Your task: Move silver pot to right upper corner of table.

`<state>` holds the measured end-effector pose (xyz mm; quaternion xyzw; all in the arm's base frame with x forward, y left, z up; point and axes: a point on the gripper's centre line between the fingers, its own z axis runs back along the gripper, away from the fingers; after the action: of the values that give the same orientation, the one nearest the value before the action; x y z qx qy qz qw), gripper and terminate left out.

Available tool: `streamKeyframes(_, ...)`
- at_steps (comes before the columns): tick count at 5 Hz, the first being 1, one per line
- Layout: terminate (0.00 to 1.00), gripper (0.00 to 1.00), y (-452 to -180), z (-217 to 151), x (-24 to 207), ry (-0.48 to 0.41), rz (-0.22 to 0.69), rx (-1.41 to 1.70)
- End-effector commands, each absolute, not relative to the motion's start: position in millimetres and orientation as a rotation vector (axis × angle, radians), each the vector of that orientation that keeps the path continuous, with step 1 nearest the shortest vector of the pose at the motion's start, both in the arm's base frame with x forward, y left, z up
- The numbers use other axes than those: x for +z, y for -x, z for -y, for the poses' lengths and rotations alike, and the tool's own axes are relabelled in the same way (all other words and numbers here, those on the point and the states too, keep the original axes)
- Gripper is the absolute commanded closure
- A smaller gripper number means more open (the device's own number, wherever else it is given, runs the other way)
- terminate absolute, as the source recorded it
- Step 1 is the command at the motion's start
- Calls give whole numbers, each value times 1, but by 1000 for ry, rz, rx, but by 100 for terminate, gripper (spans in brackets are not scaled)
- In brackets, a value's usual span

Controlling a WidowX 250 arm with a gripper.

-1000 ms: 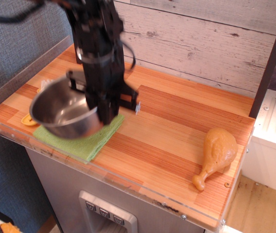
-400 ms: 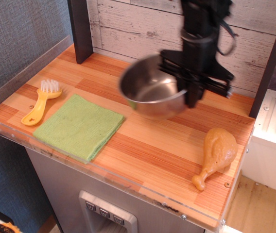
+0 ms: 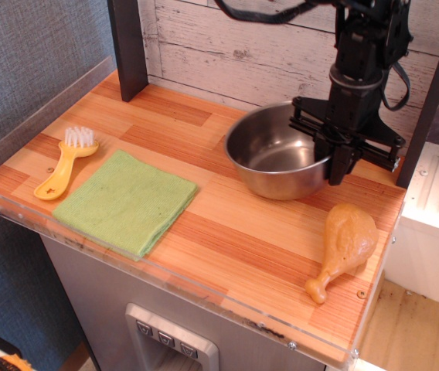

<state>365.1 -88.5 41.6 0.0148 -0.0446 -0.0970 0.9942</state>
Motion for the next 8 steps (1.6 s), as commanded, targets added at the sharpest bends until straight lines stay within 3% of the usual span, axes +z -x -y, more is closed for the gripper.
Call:
streamKeyframes(1,0,100,-375,102,57,-15,184,-229)
streamKeyframes(5,0,100,-371,110,68,16,222,-289)
streamKeyframes(6,0,0,-372,110,66,30,207,-300)
streamKeyframes(8,0,0,-358,113,83,83,245,-314)
